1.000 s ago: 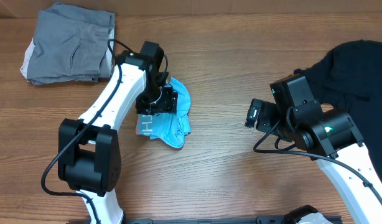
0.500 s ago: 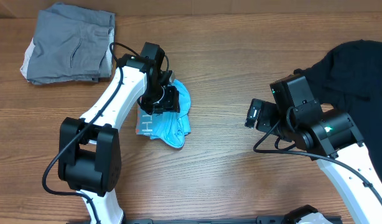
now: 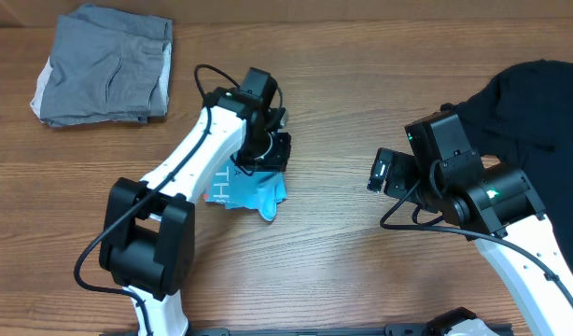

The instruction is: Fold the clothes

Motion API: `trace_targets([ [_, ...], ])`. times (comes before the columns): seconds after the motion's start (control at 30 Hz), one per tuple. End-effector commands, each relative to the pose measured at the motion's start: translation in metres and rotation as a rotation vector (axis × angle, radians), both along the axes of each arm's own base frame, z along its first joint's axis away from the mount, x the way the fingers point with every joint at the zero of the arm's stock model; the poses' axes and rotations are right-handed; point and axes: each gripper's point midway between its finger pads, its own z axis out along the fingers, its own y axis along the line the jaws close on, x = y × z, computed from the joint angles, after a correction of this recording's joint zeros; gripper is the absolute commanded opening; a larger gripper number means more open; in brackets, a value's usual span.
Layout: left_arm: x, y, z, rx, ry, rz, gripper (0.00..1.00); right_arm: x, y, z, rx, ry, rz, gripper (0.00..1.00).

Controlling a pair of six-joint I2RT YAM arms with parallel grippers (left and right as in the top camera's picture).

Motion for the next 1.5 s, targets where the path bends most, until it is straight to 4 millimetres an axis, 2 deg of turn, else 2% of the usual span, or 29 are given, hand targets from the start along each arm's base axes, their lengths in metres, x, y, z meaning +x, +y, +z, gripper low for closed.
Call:
trace_targets([
  [0.0, -0.007, -0.01, -0.004, -0.008, 0.021, -0.007, 0.18, 0.003, -0.001, 0.003, -0.004, -0.013, -0.008, 1.0],
  [0.4, -0.021, -0.05, 0.001, -0.032, -0.03, -0.123, 0.26, 0.003, -0.001, 0.003, -0.004, -0.013, -0.008, 1.0],
  [0.53, -0.013, -0.041, 0.022, 0.027, -0.059, -0.141, 0.26, 0.003, -0.001, 0.002, -0.004, -0.013, -0.008, 1.0],
  [0.6, -0.001, -0.023, 0.039, 0.112, -0.089, -0.097, 0.35, 0.003, -0.001, 0.002, -0.004, -0.013, -0.008, 1.0],
  [0.63, 0.006, -0.012, 0.05, 0.156, -0.103, -0.059, 0.49, 0.003, -0.001, 0.002, -0.004, -0.013, -0.008, 1.0],
  [0.7, 0.02, 0.013, 0.07, 0.216, -0.127, 0.029, 0.85, 0.003, -0.001, 0.002, -0.004, -0.013, -0.008, 1.0],
  [0.77, 0.031, 0.027, 0.081, 0.213, -0.138, 0.074, 0.89, 0.003, -0.001, 0.002, -0.004, -0.013, -0.008, 1.0],
  [0.83, 0.042, 0.046, 0.084, 0.198, -0.128, 0.164, 0.89, 0.003, -0.001, 0.002, -0.004, -0.013, -0.008, 1.0],
  [0.93, 0.054, 0.067, 0.078, 0.151, -0.08, 0.266, 0.84, 0.003, -0.001, 0.003, -0.004, -0.013, -0.008, 1.0],
  [1.03, 0.062, 0.074, 0.068, 0.084, -0.03, 0.3, 0.8, 0.003, -0.001, 0.002, -0.004, -0.013, -0.008, 1.0],
  [1.17, 0.067, 0.068, 0.048, 0.046, 0.022, 0.304, 0.81, 0.003, -0.001, 0.003, -0.004, -0.013, -0.008, 1.0],
  [1.27, 0.067, 0.059, 0.023, 0.026, 0.101, 0.321, 0.81, 0.003, -0.001, 0.003, -0.004, -0.013, -0.008, 1.0],
  [1.47, 0.066, 0.055, -0.008, 0.039, 0.181, 0.351, 0.8, 0.003, -0.001, 0.002, -0.004, -0.013, -0.008, 1.0],
])
